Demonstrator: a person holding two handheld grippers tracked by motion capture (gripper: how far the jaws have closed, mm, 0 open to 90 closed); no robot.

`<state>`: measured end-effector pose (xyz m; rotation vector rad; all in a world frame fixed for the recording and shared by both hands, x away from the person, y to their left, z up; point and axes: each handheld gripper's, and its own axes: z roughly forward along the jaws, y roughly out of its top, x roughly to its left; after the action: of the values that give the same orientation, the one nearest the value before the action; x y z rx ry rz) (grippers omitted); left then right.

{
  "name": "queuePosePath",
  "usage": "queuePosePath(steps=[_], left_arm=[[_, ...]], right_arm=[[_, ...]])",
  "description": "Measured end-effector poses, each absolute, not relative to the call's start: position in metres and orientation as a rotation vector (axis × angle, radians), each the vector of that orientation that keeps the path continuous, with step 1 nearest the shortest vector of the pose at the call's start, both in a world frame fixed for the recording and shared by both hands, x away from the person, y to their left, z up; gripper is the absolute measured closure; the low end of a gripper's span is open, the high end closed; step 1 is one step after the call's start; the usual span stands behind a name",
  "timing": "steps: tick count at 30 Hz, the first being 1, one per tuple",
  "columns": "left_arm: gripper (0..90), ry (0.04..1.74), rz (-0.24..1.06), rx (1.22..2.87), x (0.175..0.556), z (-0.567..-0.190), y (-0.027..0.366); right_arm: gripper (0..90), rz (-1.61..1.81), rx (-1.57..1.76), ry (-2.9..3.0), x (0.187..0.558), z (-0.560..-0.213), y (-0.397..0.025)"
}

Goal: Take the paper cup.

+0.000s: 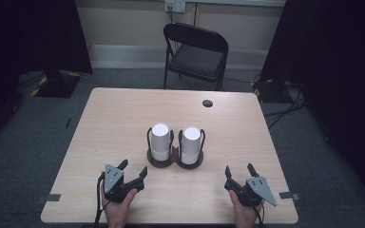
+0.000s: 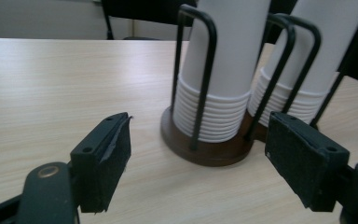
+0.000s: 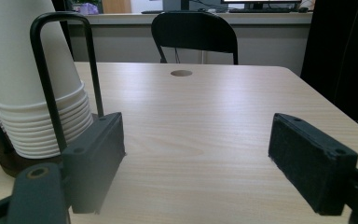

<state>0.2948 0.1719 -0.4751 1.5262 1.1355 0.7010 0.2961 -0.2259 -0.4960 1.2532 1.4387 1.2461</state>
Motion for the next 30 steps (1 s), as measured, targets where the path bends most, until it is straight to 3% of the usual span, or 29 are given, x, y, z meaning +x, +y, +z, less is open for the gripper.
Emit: queuePosePath(steps=[13, 20, 30], left_arm=[[21.5, 1.04, 0.648, 1.537, 0.298, -0.463, 0.162], [21.5, 1.013, 0.688, 1.55, 0.304, -0.456, 0.152], [17.3, 0.931, 0.603, 1.583, 0.312, -0.45, 0.141]], right_arm=[[15.7, 1.24, 1.242, 1.432, 0.295, -0.496, -0.225], [15.6, 1.233, 1.235, 1.442, 0.295, -0.496, -0.224], [15.3, 1.236, 1.22, 1.451, 0.295, -0.496, -0.224]])
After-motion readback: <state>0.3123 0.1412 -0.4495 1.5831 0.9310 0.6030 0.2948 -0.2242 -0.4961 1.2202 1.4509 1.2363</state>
